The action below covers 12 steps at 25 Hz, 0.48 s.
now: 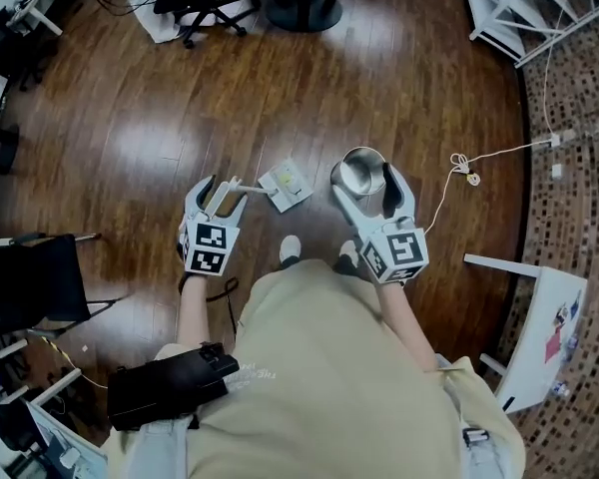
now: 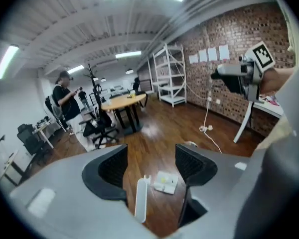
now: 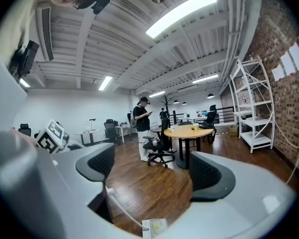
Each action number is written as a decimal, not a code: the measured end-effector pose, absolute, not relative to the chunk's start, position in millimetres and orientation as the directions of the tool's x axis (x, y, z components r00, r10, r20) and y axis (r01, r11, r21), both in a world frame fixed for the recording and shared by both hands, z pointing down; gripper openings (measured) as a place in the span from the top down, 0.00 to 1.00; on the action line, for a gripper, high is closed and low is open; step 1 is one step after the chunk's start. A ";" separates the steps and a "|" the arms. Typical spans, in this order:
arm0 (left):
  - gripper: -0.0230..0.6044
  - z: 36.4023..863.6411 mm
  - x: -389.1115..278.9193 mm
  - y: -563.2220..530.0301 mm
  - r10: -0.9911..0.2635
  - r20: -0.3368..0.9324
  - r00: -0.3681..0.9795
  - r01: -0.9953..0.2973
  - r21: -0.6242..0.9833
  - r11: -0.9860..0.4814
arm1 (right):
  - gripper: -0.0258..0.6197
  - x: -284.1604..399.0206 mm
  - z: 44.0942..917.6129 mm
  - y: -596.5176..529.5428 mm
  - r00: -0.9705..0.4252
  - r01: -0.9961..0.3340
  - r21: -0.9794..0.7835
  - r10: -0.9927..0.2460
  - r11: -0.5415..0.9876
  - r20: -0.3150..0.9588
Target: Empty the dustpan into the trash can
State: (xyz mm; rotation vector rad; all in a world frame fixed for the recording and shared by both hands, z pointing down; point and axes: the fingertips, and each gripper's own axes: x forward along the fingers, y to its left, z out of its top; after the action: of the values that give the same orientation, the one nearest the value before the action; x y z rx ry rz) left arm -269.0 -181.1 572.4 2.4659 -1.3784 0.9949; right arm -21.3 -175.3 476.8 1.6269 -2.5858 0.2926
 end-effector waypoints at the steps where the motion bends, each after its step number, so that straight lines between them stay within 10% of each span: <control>1: 0.49 592.3 -282.5 -178.5 -0.656 0.675 0.337 -0.789 -0.178 -0.588 | 0.25 -24.3 477.8 -178.2 -0.446 -0.894 -0.120 -0.879 0.431 0.168; 12: 0.50 753.6 -342.3 -178.7 -0.332 0.931 0.149 -0.716 -0.130 -0.686 | 0.25 -18.0 500.9 -183.7 -0.489 -0.872 -0.127 -0.835 0.473 0.252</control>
State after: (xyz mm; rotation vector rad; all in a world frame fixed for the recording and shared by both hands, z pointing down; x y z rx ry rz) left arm -342.3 -178.7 753.6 2.0894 -1.0062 1.5497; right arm -18.0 -183.7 500.9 1.4955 -2.5602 0.3573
